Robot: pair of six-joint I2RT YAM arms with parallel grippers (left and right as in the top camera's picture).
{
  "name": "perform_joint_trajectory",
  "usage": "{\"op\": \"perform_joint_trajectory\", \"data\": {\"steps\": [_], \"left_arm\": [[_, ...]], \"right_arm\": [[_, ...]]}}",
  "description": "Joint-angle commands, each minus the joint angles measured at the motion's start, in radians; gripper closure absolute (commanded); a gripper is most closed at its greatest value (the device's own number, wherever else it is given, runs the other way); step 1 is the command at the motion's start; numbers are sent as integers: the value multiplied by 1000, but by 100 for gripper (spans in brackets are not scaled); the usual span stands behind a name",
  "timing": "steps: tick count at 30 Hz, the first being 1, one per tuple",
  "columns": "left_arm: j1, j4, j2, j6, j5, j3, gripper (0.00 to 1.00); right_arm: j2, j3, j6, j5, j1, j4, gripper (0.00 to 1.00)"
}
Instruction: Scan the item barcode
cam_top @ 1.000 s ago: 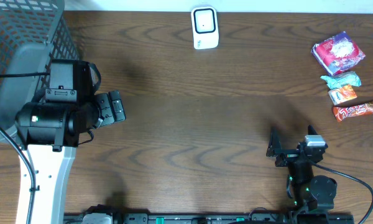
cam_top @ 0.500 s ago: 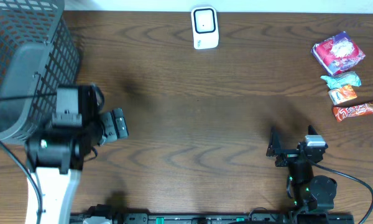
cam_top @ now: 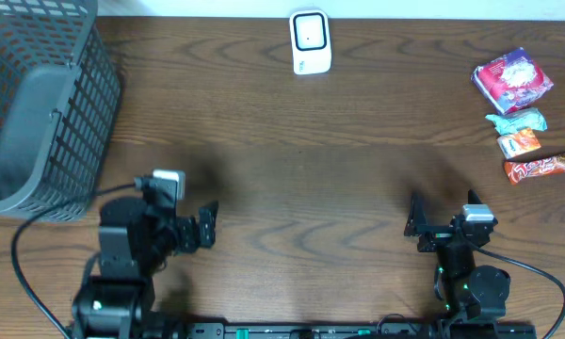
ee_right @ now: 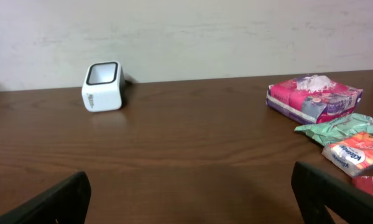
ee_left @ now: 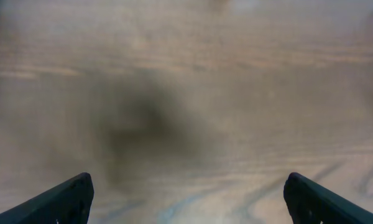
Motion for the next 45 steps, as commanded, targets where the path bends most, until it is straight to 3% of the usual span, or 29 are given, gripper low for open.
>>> {"op": "perform_joint_trajectory", "data": {"steps": [1, 12, 31, 45], "left_arm": [[1, 28, -114, 25, 11, -74, 2], [2, 167, -412, 24, 13, -231, 2], [2, 616, -573, 24, -8, -481, 2], [68, 671, -602, 28, -74, -549, 2]], "right_arm": [[-6, -4, -14, 5, -2, -2, 1], [-6, -3, -14, 5, -2, -2, 1], [-6, -3, -14, 5, -2, -2, 1], [-6, -3, -14, 5, -2, -2, 1]]}}
